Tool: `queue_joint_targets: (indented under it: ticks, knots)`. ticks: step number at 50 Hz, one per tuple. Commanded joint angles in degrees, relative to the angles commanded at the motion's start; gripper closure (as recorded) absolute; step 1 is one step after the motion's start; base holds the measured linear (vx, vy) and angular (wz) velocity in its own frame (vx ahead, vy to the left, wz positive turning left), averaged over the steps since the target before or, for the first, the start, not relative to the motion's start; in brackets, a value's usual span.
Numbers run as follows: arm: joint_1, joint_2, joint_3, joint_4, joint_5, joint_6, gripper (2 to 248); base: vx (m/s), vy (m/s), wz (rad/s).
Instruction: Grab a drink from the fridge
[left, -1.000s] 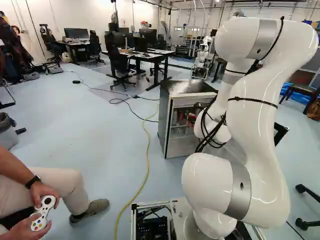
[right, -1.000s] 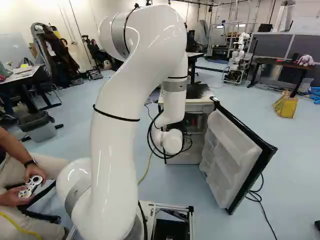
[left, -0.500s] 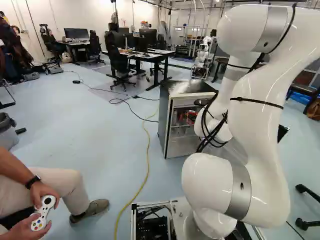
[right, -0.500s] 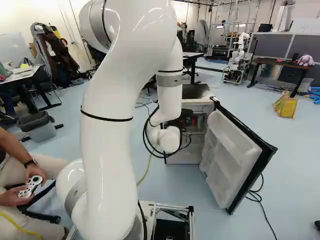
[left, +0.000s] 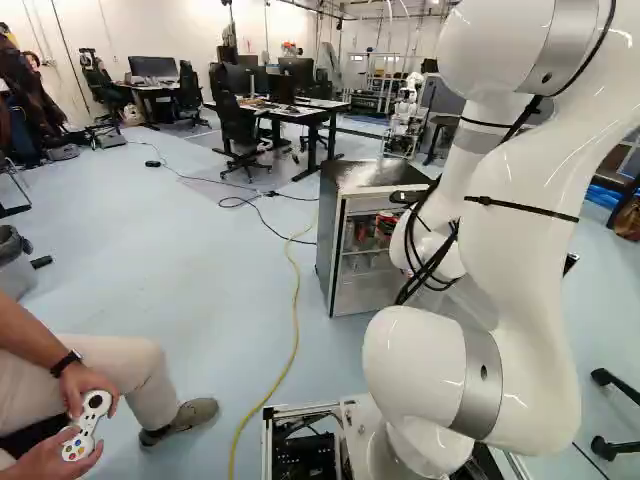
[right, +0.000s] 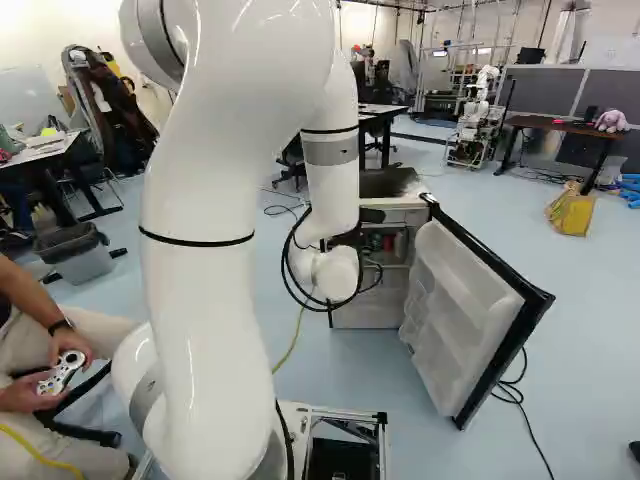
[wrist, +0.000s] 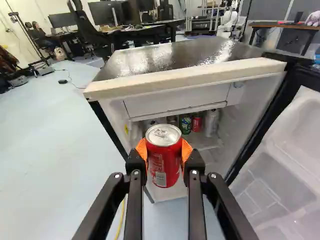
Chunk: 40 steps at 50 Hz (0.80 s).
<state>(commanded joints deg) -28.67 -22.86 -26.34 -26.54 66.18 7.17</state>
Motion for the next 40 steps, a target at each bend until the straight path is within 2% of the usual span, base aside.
queue_joint_targets:
  ticks: [40]
  knots:
    - [0.3, 7.1, 1.4, 0.0, -5.4, 0.0, 164, 0.000, 0.000, 0.000]
